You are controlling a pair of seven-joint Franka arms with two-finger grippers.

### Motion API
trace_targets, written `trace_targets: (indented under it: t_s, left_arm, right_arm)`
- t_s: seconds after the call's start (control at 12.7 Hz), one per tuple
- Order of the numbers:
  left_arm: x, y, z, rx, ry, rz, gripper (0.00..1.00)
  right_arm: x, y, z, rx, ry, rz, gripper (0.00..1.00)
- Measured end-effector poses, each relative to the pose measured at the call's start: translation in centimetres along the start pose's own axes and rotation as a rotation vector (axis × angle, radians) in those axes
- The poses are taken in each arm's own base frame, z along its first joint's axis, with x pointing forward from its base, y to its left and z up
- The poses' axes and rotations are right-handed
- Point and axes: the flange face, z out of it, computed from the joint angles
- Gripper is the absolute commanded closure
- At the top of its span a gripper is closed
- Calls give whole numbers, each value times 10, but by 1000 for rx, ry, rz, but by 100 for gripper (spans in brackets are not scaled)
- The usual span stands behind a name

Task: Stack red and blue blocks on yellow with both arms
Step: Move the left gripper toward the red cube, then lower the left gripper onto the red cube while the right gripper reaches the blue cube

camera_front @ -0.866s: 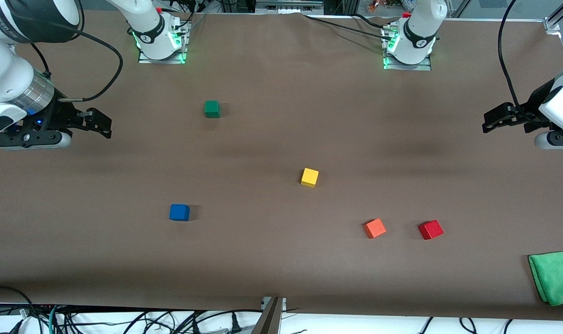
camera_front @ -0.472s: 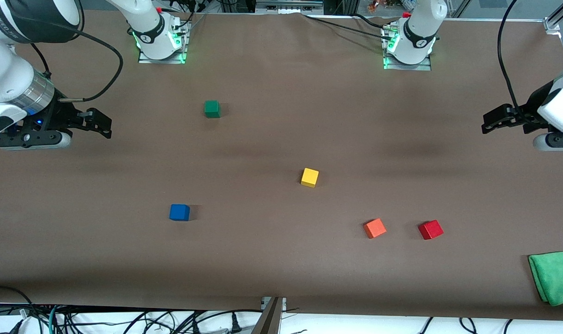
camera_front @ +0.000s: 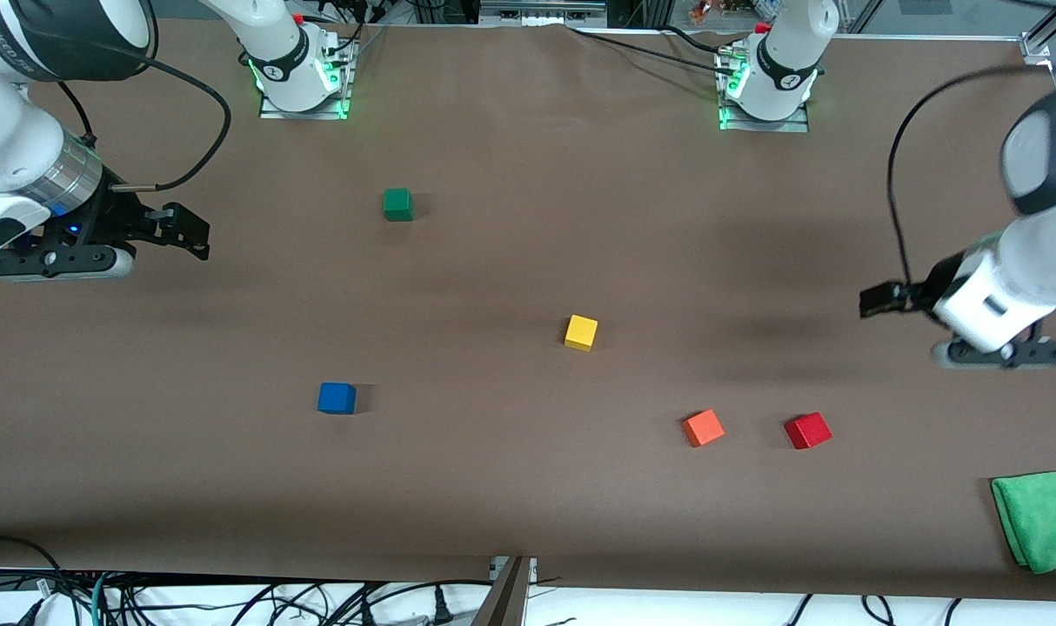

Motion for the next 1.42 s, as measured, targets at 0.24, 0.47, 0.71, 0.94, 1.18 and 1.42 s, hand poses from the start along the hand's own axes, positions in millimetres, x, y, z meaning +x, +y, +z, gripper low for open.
trace_targets:
  t_s: [0.24, 0.47, 0.71, 0.94, 1.18, 1.42]
  left_arm:
    - [33, 2, 73, -4, -19, -110, 0]
    - [57, 8, 140, -10, -14, -197, 0]
    - [74, 7, 181, -23, 38, -212, 0]
    - [86, 5, 220, -38, 101, -224, 0]
    - [94, 0, 250, -48, 143, -234, 0]
    - [98, -20, 267, -51, 158, -261, 1]
  right_arm:
    - [4, -2, -6, 3, 39, -2, 1]
    - [17, -14, -5, 34, 99, -12, 0]
    - [34, -28, 35, 35, 68, -27, 0]
    - [52, -39, 91, 26, 22, -38, 0]
    - [79, -53, 176, 21, 23, -52, 1]
    - [108, -73, 261, 31, 59, -61, 1]
